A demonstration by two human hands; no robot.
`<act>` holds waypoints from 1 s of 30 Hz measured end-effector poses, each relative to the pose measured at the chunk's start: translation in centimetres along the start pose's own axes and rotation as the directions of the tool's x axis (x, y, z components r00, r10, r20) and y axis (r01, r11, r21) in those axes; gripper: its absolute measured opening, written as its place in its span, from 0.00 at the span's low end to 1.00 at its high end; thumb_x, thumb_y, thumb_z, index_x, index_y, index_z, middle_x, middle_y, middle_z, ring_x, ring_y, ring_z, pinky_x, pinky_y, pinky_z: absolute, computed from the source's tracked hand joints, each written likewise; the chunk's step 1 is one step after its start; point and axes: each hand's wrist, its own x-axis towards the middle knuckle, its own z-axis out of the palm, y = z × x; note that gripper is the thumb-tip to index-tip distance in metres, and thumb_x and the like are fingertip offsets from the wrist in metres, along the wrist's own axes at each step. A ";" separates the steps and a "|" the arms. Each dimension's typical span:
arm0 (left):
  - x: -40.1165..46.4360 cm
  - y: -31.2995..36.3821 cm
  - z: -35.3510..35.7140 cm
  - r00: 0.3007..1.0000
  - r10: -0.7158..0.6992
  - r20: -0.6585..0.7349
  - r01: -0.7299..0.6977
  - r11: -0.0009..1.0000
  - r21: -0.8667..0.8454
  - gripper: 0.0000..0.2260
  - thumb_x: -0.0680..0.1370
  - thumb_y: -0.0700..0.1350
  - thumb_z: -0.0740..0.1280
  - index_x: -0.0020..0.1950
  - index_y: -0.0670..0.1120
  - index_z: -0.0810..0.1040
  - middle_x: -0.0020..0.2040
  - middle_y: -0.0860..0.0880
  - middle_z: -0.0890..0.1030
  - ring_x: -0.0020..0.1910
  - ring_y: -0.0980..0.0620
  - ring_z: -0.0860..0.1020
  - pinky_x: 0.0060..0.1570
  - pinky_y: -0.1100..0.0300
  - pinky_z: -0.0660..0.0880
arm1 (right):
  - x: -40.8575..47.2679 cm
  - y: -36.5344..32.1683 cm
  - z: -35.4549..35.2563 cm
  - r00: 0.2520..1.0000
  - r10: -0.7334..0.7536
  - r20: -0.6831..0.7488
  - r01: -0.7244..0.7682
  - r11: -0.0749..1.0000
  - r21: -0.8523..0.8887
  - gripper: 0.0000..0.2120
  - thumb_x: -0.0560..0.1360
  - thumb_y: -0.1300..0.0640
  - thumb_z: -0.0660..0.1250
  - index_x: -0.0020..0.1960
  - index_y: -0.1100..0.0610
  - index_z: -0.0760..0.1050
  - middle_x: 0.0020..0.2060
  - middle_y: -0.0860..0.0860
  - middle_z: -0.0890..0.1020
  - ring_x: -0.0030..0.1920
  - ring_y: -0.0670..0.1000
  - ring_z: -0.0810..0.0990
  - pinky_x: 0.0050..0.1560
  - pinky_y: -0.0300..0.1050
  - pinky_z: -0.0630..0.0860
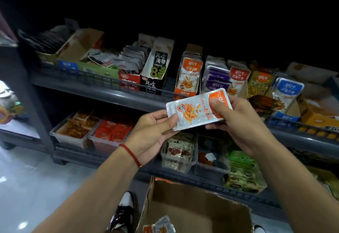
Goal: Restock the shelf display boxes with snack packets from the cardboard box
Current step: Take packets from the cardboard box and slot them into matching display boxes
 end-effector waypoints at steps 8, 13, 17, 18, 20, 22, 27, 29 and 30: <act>2.4 2.0 0.8 0.998 0.045 -0.034 -0.045 0.999 -0.015 0.14 0.81 0.40 0.66 0.67 0.42 0.76 0.59 0.41 0.84 0.58 0.44 0.83 0.59 0.45 0.80 | 6.8 -6.7 0.1 0.963 -0.262 0.060 0.250 0.790 -0.559 0.11 0.79 0.51 0.70 0.59 0.53 0.76 0.47 0.47 0.85 0.45 0.45 0.86 0.47 0.49 0.85; 3.0 2.4 0.3 0.988 0.033 -0.150 -0.030 0.999 0.020 0.13 0.79 0.40 0.70 0.64 0.46 0.78 0.57 0.43 0.84 0.53 0.46 0.85 0.55 0.46 0.82 | 12.0 -10.4 -0.4 0.893 -0.435 0.117 0.352 0.512 -0.783 0.15 0.80 0.51 0.69 0.64 0.55 0.74 0.55 0.49 0.81 0.54 0.49 0.81 0.52 0.48 0.79; 3.1 2.8 -0.1 0.982 0.030 -0.184 -0.021 0.999 0.049 0.10 0.80 0.38 0.68 0.61 0.46 0.79 0.54 0.43 0.85 0.51 0.46 0.86 0.53 0.48 0.83 | 15.7 -11.0 0.4 0.900 -0.379 0.214 0.345 0.318 -0.883 0.19 0.80 0.52 0.69 0.68 0.57 0.72 0.60 0.54 0.81 0.58 0.54 0.81 0.52 0.45 0.76; 3.2 2.9 -0.2 0.981 0.029 -0.190 -0.019 0.998 0.054 0.10 0.80 0.38 0.68 0.60 0.46 0.79 0.53 0.44 0.86 0.50 0.46 0.86 0.52 0.48 0.83 | 16.4 -10.8 0.6 0.907 -0.354 0.227 0.336 0.286 -0.897 0.20 0.79 0.52 0.69 0.69 0.57 0.72 0.62 0.56 0.80 0.60 0.56 0.80 0.55 0.47 0.76; 3.3 2.9 -0.5 0.979 0.027 -0.201 -0.015 0.998 0.063 0.09 0.81 0.38 0.66 0.60 0.46 0.79 0.51 0.45 0.87 0.49 0.46 0.86 0.51 0.49 0.83 | 17.4 -10.4 1.1 0.915 -0.306 0.262 0.337 0.224 -0.914 0.21 0.79 0.53 0.70 0.69 0.57 0.72 0.63 0.57 0.80 0.62 0.57 0.80 0.57 0.48 0.76; 3.4 3.0 -0.7 0.977 0.027 -0.213 -0.011 0.997 0.075 0.08 0.81 0.39 0.66 0.59 0.46 0.79 0.50 0.45 0.87 0.48 0.46 0.86 0.50 0.50 0.84 | 18.2 -9.7 1.6 0.919 -0.263 0.293 0.349 0.201 -0.915 0.20 0.79 0.54 0.70 0.69 0.57 0.72 0.63 0.57 0.80 0.62 0.57 0.80 0.57 0.47 0.75; 3.7 3.1 -0.8 0.974 0.023 -0.227 0.001 0.994 0.107 0.08 0.81 0.39 0.65 0.59 0.47 0.79 0.49 0.46 0.87 0.47 0.47 0.86 0.49 0.52 0.84 | 19.5 -8.1 2.9 0.914 -0.194 0.355 0.381 0.114 -0.918 0.19 0.79 0.54 0.70 0.68 0.56 0.72 0.62 0.56 0.80 0.61 0.57 0.80 0.57 0.48 0.76; 3.8 3.1 -0.9 0.973 0.021 -0.230 0.004 0.994 0.110 0.08 0.81 0.39 0.66 0.59 0.47 0.79 0.48 0.46 0.87 0.47 0.48 0.86 0.49 0.52 0.84 | 19.8 -7.7 3.3 0.903 -0.181 0.389 0.399 0.017 -0.917 0.19 0.79 0.52 0.70 0.67 0.55 0.73 0.61 0.56 0.81 0.59 0.56 0.80 0.56 0.50 0.78; 3.8 3.0 -0.9 0.972 0.020 -0.233 0.006 0.994 0.111 0.08 0.81 0.39 0.66 0.59 0.47 0.79 0.48 0.47 0.87 0.47 0.48 0.86 0.49 0.52 0.84 | 19.9 -7.5 3.5 0.898 -0.174 0.404 0.402 -0.048 -0.914 0.19 0.79 0.51 0.70 0.67 0.54 0.72 0.60 0.55 0.81 0.58 0.56 0.81 0.54 0.51 0.79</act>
